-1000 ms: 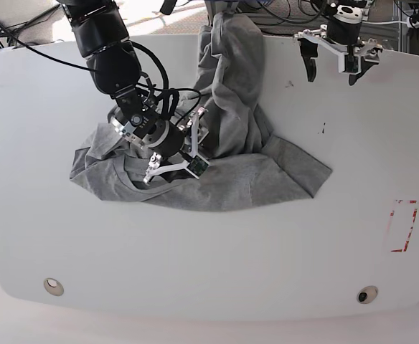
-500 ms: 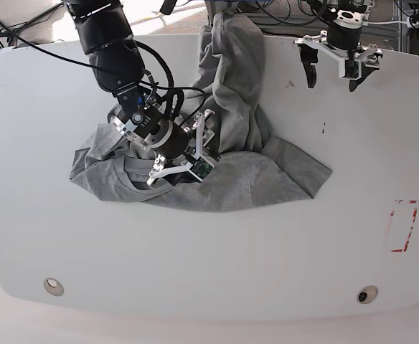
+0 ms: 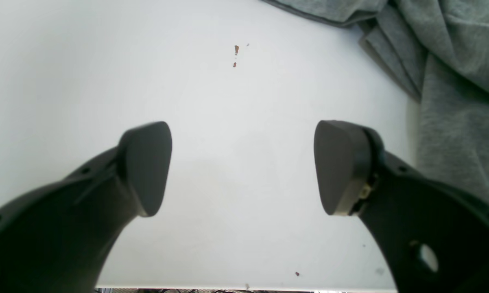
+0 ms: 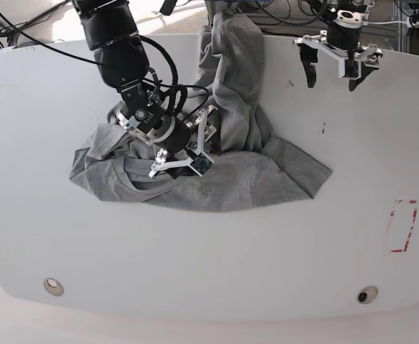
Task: Fold the T-shirt properly
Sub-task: 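Close the right gripper on a fold of the shirt fabric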
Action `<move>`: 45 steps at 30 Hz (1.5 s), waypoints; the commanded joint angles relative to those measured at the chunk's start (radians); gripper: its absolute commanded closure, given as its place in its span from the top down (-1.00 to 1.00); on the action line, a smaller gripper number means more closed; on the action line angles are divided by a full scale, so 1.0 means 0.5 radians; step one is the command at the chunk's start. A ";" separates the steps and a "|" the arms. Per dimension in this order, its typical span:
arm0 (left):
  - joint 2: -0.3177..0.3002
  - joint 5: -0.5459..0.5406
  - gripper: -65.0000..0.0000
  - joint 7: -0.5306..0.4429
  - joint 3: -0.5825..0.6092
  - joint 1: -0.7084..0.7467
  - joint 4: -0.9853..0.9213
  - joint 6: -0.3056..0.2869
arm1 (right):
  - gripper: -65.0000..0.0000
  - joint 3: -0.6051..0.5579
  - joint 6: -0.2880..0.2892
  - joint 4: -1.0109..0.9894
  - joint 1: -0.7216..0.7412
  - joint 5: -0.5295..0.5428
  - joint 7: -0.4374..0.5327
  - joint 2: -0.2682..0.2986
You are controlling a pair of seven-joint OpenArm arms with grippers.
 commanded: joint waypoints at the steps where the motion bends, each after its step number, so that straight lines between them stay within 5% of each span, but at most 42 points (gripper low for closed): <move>1: -0.005 -0.011 0.58 -0.044 -0.006 0.017 0.032 0.006 | 0.03 0.011 -0.011 0.017 -0.012 0.010 0.119 0.009; 32: -0.033 -0.011 0.58 -0.044 -0.006 0.017 0.032 0.006 | 0.03 0.014 -0.014 -0.019 0.080 0.007 0.144 0.101; 45: -0.033 -0.011 0.58 -0.044 -0.009 -0.019 0.029 0.006 | 0.03 -0.007 -0.014 -0.203 0.095 0.007 0.144 0.015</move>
